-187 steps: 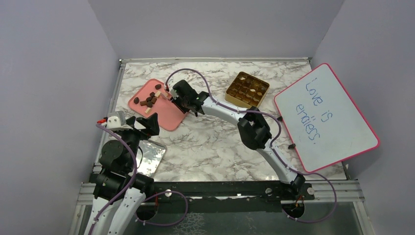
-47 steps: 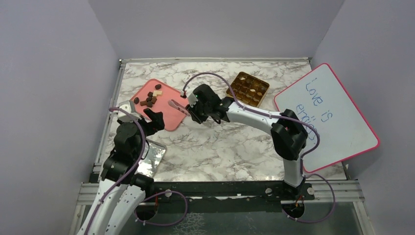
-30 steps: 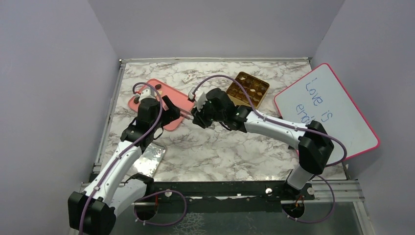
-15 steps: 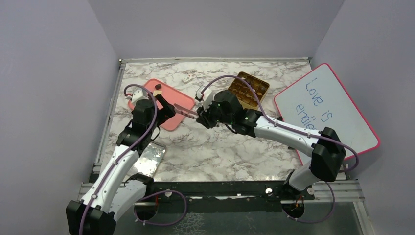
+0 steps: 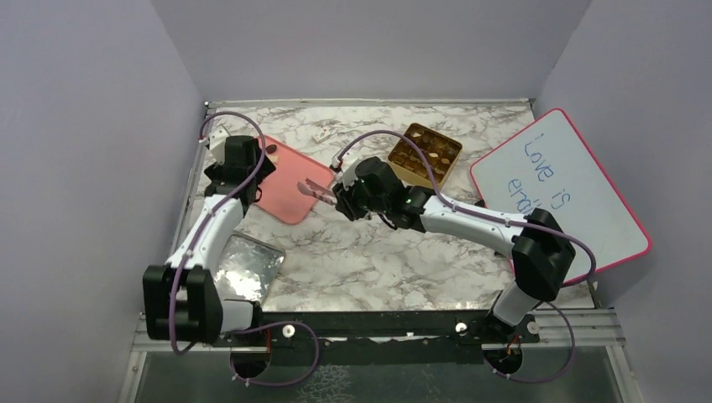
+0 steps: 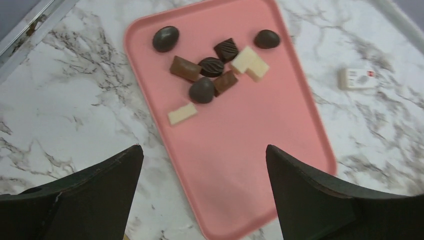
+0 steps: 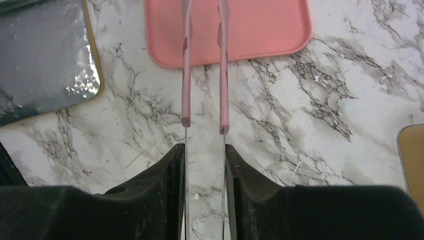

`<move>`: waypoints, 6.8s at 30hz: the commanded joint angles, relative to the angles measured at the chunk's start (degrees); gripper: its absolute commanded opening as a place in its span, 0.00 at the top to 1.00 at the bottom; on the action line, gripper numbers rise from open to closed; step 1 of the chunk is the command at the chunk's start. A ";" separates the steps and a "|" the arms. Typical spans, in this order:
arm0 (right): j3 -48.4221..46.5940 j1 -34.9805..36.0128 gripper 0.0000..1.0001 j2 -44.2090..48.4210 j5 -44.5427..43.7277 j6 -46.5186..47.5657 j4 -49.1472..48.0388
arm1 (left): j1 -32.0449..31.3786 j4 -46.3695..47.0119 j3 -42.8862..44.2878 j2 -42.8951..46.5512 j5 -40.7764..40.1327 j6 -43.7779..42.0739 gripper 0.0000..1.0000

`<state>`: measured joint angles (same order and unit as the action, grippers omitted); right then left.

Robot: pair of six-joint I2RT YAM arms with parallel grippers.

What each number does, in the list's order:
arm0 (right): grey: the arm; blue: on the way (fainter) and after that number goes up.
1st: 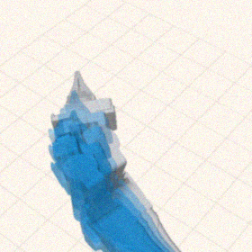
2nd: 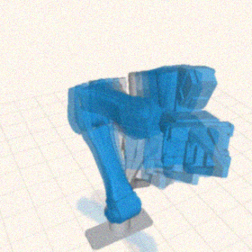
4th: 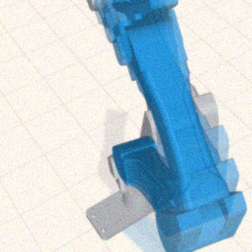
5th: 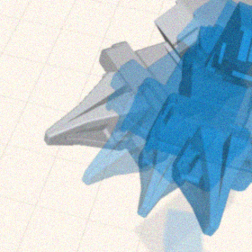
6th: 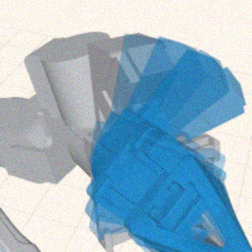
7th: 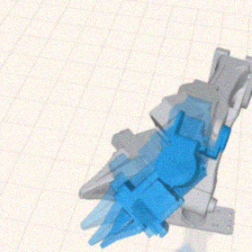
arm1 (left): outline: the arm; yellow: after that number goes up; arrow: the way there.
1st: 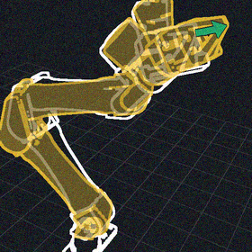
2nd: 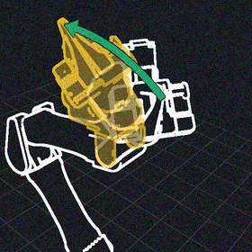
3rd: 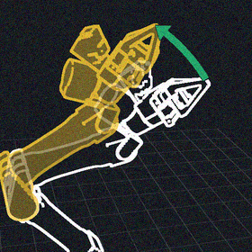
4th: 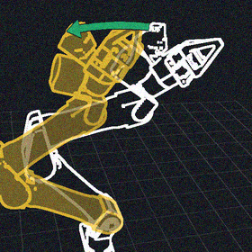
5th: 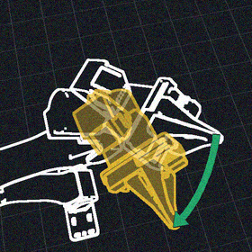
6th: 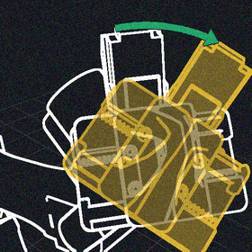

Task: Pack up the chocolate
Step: Adjust the clamp, then move the plate to the center of the board, then pick up the fake chocolate from the plate.

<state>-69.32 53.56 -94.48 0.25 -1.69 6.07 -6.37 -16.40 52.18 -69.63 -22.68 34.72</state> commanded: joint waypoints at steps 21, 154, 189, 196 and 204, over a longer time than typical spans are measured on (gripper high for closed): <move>6.45 -9.36 0.64 13.48 -12.73 -7.82 5.65 | -3.65 12.06 3.22 -24.01 35.38 -8.99 0.49; -42.39 10.95 0.59 -33.50 -18.49 -20.07 29.31 | -18.15 0.67 -13.53 53.88 -0.44 -21.11 0.01; -42.56 10.95 0.77 -32.47 -18.18 -18.54 30.07 | -17.14 0.87 -13.86 53.89 0.26 -20.94 0.01; -38.23 10.95 0.78 -27.72 -18.47 -17.48 27.88 | -17.13 0.76 -13.90 53.63 1.23 -20.39 0.01; -32.86 9.22 0.79 -21.90 -20.83 -16.75 27.92 | -17.10 -0.57 -13.65 53.44 5.65 -18.57 0.01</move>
<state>-104.33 63.70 -121.32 -17.41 -19.40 35.88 -23.94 -16.45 38.54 -16.34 -21.17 14.81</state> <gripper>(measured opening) 0.266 0.990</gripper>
